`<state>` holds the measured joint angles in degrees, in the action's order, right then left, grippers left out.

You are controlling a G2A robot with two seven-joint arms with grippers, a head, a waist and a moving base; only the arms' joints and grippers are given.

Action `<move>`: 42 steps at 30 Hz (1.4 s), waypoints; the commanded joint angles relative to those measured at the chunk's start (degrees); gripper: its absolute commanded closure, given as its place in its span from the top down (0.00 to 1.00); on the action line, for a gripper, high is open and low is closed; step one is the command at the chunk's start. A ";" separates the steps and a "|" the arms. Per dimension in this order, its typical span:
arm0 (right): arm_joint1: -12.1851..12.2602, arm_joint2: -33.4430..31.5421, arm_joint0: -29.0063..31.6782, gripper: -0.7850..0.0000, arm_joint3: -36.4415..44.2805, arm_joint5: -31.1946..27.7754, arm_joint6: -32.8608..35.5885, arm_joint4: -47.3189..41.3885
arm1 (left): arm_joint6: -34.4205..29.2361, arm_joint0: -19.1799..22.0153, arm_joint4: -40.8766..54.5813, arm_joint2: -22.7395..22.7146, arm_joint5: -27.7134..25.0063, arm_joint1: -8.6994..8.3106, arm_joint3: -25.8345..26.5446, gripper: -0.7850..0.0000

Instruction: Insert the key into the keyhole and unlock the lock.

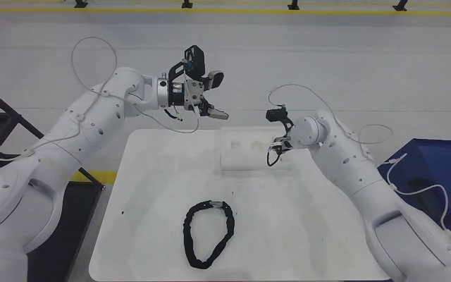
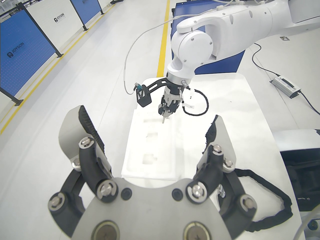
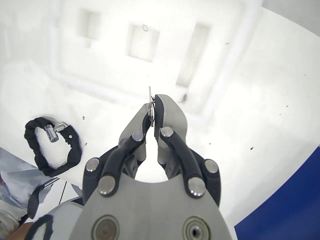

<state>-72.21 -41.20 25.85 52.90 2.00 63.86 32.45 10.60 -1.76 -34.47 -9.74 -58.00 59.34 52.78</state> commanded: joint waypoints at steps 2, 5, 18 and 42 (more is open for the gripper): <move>3.26 -5.13 5.43 0.00 12.03 1.88 2.54 2.98 | 0.00 0.00 0.00 0.00 0.00 0.00 0.00 1.00; 6.19 -11.13 11.83 0.00 23.21 3.19 4.93 5.58 | 0.00 0.00 0.00 0.00 0.00 0.00 0.00 1.00; 11.53 -34.97 34.11 0.00 44.87 -6.53 -4.66 -6.24 | 0.00 0.00 0.00 0.00 0.00 0.00 0.00 1.00; 12.84 -46.82 44.33 0.00 43.75 -17.78 -10.50 -28.81 | 0.00 0.00 0.00 0.00 0.00 0.00 0.00 1.00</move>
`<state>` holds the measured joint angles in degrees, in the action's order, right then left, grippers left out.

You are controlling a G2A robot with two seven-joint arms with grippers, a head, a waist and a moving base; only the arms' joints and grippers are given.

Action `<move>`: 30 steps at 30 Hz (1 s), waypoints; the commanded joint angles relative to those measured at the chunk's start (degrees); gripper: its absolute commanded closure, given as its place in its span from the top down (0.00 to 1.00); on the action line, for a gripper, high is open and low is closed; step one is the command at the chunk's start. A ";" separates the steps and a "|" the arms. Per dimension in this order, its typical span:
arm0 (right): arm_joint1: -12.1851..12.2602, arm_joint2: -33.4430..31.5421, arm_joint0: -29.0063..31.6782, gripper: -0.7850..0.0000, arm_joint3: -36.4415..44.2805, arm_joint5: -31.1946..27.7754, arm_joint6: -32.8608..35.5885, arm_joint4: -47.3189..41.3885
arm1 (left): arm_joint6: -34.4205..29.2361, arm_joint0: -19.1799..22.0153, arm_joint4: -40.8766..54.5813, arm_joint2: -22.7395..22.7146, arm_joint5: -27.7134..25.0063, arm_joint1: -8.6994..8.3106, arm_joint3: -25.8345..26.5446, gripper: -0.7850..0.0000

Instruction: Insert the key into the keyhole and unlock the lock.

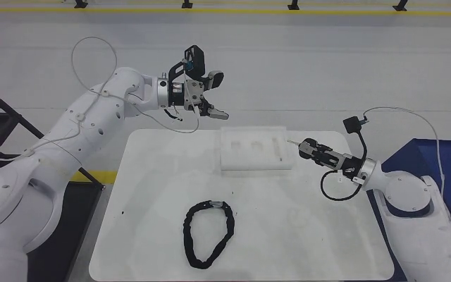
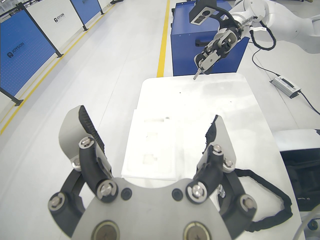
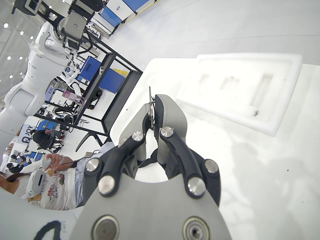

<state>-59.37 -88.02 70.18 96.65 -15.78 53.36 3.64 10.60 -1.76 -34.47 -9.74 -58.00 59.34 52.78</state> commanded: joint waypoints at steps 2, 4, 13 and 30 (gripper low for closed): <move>0.00 0.00 0.00 0.00 0.00 0.00 0.00 0.00 | -0.57 -0.81 -0.63 -0.26 1.56 -0.02 0.91 1.00; 0.00 0.00 0.00 0.00 0.00 0.00 0.00 0.00 | -0.75 -2.04 -2.86 -0.77 2.62 -0.24 2.12 1.00; 0.00 0.00 0.00 0.00 0.00 0.00 0.00 0.00 | 2.89 -8.21 -16.89 -1.89 2.45 -0.97 2.32 1.00; 0.00 0.00 0.00 0.00 0.00 0.00 0.00 0.00 | 5.30 -17.35 -32.29 0.00 0.00 0.40 2.85 1.00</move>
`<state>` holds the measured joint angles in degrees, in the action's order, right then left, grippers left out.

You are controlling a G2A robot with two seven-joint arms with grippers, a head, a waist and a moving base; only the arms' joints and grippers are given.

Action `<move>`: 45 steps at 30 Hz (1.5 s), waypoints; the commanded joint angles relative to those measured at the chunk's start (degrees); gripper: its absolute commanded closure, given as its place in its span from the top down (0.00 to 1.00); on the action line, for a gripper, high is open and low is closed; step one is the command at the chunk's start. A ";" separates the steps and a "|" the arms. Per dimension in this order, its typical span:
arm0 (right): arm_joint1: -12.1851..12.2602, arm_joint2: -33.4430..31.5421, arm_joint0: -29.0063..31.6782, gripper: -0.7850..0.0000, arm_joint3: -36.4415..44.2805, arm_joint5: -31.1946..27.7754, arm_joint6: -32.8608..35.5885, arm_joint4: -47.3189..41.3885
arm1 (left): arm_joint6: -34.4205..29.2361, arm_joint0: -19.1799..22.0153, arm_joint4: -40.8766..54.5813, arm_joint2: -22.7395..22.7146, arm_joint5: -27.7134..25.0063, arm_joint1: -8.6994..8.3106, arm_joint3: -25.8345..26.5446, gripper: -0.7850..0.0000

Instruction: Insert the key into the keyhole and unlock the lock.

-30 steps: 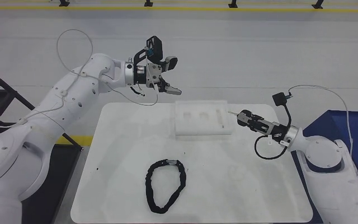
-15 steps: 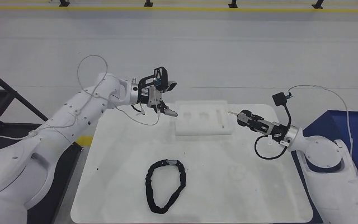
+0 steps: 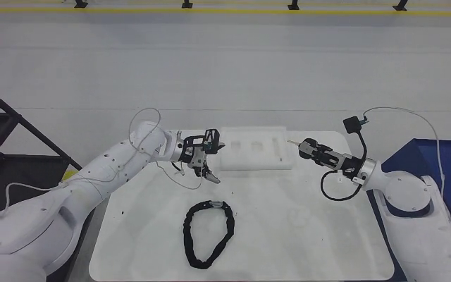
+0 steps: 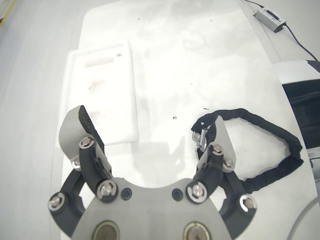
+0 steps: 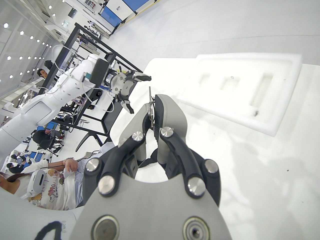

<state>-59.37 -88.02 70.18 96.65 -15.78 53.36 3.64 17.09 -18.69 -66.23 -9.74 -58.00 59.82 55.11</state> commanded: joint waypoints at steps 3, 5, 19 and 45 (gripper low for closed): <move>0.00 0.00 0.00 0.00 0.00 0.00 0.00 0.00 | -4.63 -1.45 -0.31 0.00 0.00 -0.29 1.56 1.00; 0.00 0.00 0.00 0.00 0.00 0.00 0.00 0.00 | -5.51 -1.62 -0.03 0.00 0.00 -0.32 1.91 1.00; 0.00 0.00 0.00 0.00 0.00 0.00 0.00 0.00 | -5.51 -1.62 -0.03 0.00 0.00 -0.32 1.91 1.00; 0.00 0.00 0.00 0.00 0.00 0.00 0.00 0.00 | 3.47 -19.37 -13.11 -7.59 12.92 -9.58 13.68 1.00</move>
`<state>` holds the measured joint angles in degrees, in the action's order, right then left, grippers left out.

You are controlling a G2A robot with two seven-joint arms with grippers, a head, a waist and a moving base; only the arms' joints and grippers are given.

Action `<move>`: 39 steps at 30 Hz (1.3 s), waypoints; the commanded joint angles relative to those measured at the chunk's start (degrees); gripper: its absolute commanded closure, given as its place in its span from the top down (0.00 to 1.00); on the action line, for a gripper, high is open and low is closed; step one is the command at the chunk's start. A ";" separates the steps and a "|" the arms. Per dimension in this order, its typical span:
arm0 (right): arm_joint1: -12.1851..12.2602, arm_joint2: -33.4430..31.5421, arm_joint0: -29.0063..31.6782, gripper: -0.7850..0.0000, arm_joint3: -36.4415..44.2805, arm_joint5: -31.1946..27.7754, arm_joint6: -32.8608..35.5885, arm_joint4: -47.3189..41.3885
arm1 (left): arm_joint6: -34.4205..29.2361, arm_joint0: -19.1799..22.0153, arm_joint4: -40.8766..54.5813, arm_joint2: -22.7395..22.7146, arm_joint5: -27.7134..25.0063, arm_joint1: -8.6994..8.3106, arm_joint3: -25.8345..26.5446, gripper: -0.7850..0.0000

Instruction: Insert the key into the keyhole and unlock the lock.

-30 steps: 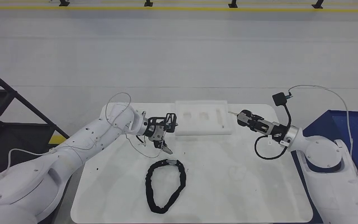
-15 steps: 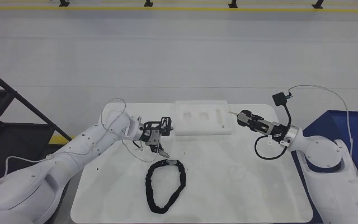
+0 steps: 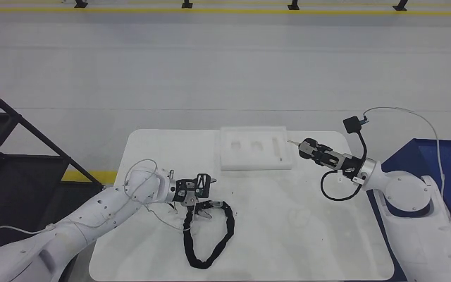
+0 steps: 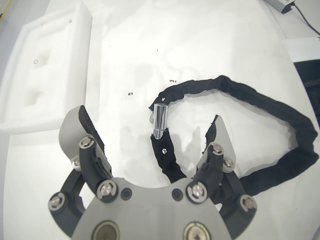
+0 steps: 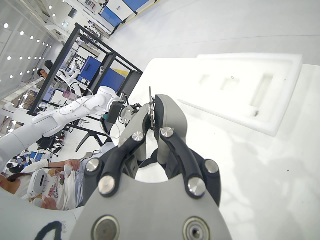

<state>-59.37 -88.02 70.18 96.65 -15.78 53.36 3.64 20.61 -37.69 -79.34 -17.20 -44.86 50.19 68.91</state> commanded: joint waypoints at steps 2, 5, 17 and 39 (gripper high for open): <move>0.00 0.00 0.00 0.00 0.00 0.00 0.00 0.00 | -0.22 -0.76 -0.47 -0.33 -0.36 0.26 -0.55 1.00; 0.00 0.00 0.00 0.00 0.00 0.00 0.00 0.00 | -0.27 -1.04 -1.53 -0.53 -0.33 0.79 -1.38 1.00; 0.00 0.00 0.00 0.00 0.00 0.00 0.00 0.00 | 1.28 -0.38 -6.07 -0.63 -1.93 3.78 -6.10 0.76; 0.00 0.00 0.00 0.00 0.00 0.00 0.00 0.00 | -2.45 -0.03 -8.67 -0.95 -5.42 8.80 -11.17 0.00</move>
<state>-59.37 -88.02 70.18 96.65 -15.78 53.36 3.64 18.02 -37.80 -88.15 -17.99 -49.84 58.86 57.80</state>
